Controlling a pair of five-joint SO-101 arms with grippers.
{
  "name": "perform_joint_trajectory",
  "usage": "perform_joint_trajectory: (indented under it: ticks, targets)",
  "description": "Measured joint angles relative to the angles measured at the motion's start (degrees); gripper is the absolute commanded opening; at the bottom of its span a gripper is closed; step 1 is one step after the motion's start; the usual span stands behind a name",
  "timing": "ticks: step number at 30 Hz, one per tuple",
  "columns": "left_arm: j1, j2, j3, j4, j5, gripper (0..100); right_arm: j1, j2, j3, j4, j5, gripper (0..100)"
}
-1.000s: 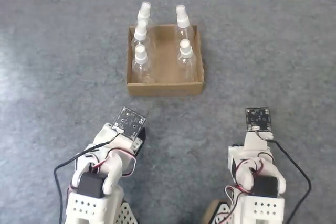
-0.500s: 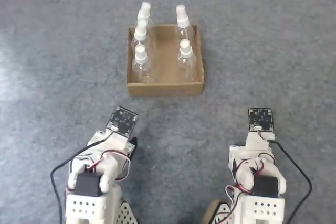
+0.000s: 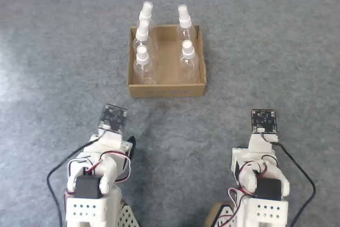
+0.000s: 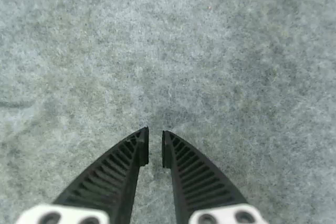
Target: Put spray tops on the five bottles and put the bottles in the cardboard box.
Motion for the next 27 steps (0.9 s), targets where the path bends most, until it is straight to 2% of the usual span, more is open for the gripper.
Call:
perform_joint_trajectory:
  ticks: [6,9,13,27]
  targets:
    - [-0.2,0.0,0.0,0.0,13.4,17,0.0,0.0,0.0,0.0,0.0,0.6]
    - [-0.2,0.0,0.0,0.0,16.1,11,0.0,0.0,0.0,0.0,0.0,0.6]
    - [-0.1,0.0,0.0,0.0,17.6,1,0.0,0.0,0.0,0.0,0.0,0.6]
    - [-0.2,0.0,0.0,0.0,17.8,1,0.0,0.0,0.0,0.0,0.0,0.6]
